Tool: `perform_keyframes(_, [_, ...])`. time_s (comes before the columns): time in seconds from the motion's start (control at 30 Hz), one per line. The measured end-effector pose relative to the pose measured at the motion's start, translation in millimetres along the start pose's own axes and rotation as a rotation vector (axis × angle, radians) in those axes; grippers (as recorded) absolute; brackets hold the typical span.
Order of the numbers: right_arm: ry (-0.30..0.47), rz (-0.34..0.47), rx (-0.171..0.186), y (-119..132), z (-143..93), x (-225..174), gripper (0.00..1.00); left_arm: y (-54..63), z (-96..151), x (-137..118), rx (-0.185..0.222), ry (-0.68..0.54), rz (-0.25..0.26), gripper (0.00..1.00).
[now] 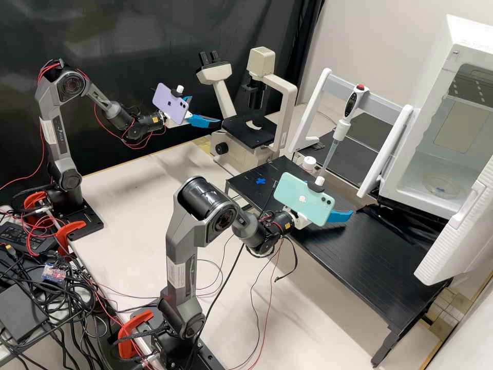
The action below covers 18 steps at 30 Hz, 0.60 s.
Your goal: Move the petri dish to the microscope
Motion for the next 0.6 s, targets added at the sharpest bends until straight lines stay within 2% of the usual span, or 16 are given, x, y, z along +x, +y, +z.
perform_keyframes(0.37, [-0.005,0.005,0.0,1.5,1.6,0.0,1.0,0.0,0.0,0.0,0.0,0.0,0.0,1.0])
perform_keyframes(0.6, [-0.078,0.068,0.003,20.4,23.3,-1.7,1.0,0.0,0.0,0.0,0.0,0.0,0.0,1.0])
